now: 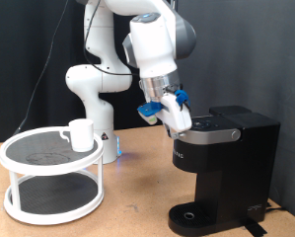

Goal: Make a cup of coffee with the keurig machine

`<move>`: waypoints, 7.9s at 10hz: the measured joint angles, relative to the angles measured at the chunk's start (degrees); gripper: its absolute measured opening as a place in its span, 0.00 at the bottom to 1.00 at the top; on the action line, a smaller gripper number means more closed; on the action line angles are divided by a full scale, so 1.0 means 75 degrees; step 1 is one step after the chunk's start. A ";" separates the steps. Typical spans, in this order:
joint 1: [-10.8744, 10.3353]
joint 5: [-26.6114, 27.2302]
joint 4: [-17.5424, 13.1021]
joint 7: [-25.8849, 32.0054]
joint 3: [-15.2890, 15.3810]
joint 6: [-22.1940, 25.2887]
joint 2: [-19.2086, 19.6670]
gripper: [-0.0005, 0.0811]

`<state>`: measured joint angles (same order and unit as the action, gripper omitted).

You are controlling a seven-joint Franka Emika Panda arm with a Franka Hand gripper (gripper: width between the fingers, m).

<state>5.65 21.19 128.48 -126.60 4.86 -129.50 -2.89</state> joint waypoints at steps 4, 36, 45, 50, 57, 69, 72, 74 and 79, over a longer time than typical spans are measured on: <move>0.0055 0.1885 0.0433 0.1894 -0.0390 0.0031 -0.0503 0.01; 0.1830 0.1425 0.2173 0.3554 -0.3456 0.5934 -0.4137 0.01; 0.2316 0.0676 0.1116 0.4010 -0.5530 0.6558 -0.3205 0.01; 0.2271 0.0525 0.0830 0.4376 -0.5676 0.6742 -0.2673 0.01; 0.2266 0.0481 0.1691 0.4374 -0.5049 0.5289 -0.2630 0.01; 0.2249 0.0076 0.2872 0.4434 -0.4944 0.3608 -0.2379 0.90; 0.2239 0.0105 0.2987 0.4494 -0.4943 0.3357 -0.2370 0.91; 0.2233 0.0136 0.3035 0.4517 -0.4943 0.3277 -0.2368 0.91; 0.2219 0.0195 0.3080 0.4550 -0.4943 0.3189 -0.2368 0.49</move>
<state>22.30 22.65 151.58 -92.48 -32.22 -105.58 -20.65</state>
